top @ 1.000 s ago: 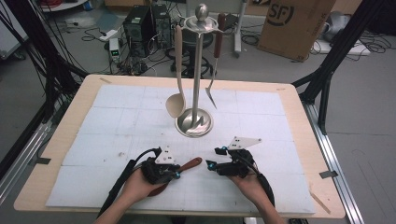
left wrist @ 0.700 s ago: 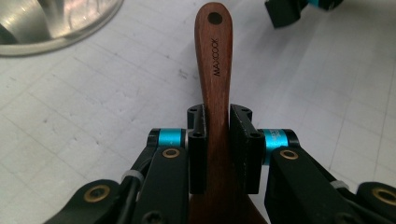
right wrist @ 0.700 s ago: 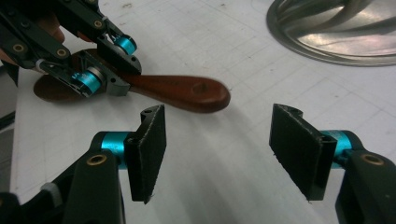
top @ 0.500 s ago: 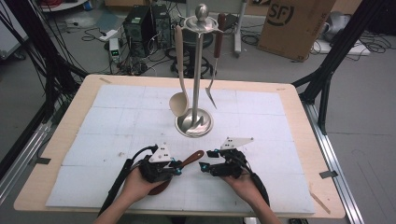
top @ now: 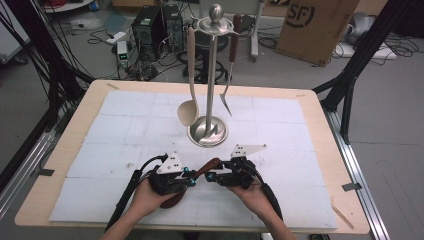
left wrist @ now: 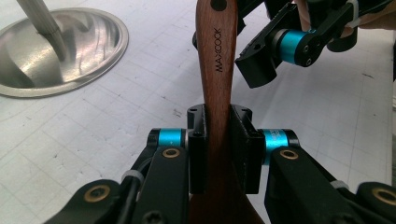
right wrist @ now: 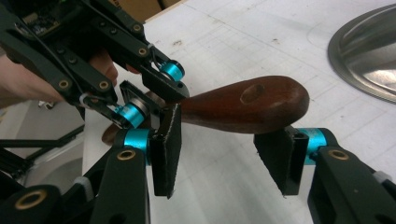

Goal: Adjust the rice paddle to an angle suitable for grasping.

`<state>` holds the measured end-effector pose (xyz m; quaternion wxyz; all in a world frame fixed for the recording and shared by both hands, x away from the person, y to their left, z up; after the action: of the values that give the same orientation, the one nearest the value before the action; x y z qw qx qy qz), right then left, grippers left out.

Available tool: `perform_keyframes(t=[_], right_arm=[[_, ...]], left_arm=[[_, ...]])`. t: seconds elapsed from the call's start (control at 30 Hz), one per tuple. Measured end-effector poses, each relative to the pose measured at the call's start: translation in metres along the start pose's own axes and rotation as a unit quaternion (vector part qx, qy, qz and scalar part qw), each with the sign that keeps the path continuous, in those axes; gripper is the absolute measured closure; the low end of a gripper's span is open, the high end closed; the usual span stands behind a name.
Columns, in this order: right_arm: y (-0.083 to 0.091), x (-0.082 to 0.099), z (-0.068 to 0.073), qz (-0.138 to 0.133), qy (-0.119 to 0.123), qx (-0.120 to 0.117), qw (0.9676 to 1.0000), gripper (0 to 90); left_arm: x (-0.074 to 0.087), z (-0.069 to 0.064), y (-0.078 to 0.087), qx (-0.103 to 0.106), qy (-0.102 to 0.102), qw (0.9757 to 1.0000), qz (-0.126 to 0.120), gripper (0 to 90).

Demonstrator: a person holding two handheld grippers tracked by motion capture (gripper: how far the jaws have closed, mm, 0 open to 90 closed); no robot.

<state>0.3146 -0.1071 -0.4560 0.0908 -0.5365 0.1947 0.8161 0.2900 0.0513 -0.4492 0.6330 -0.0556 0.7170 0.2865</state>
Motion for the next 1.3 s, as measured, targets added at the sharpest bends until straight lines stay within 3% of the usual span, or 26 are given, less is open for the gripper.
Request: perform_keyframes(t=[0.37, 0.57, 0.63, 0.9, 1.13, 1.3], right_arm=[[-0.005, -0.011, 0.003, -0.011, -0.013, -0.007, 0.9998, 56.2], [-0.005, -0.014, 0.005, -0.014, -0.016, -0.017, 0.9996, 58.7], [-0.006, -0.014, 0.007, -0.012, -0.014, -0.020, 0.9996, 58.7], [-0.008, -0.026, 0.010, -0.027, -0.022, -0.026, 0.9991, 60.4], [-0.004, -0.033, 0.012, -0.039, -0.049, -0.051, 0.9967, 65.9], [-0.003, -0.042, 0.015, -0.041, -0.055, -0.064, 0.9956, 71.1]], left_arm=[[-0.004, 0.002, 0.004, 0.009, 0.009, 0.9997, -0.019, 76.8], [-0.002, 0.004, 0.009, 0.037, 0.020, 0.9991, -0.011, 71.5], [-0.002, 0.006, 0.010, 0.038, 0.024, 0.9989, -0.011, 75.2], [-0.009, 0.006, 0.011, 0.029, 0.034, 0.9985, -0.030, 76.0], [-0.013, 0.005, 0.016, 0.051, 0.047, 0.9964, -0.048, 72.0], [-0.019, 0.008, 0.022, 0.065, 0.061, 0.9938, -0.068, 66.4]])
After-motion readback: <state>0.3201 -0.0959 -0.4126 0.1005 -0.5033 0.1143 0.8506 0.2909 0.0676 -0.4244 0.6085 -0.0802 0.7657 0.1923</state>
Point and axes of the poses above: each handheld gripper's, and its own axes: y roughly backward along the jaws, x roughly out of its underside, z roughly to its left, the point moved 6 cm from there along -y, roughly forward along the jaws, and after that the axes turned 14 degrees about -z, right-handed, at the moved point
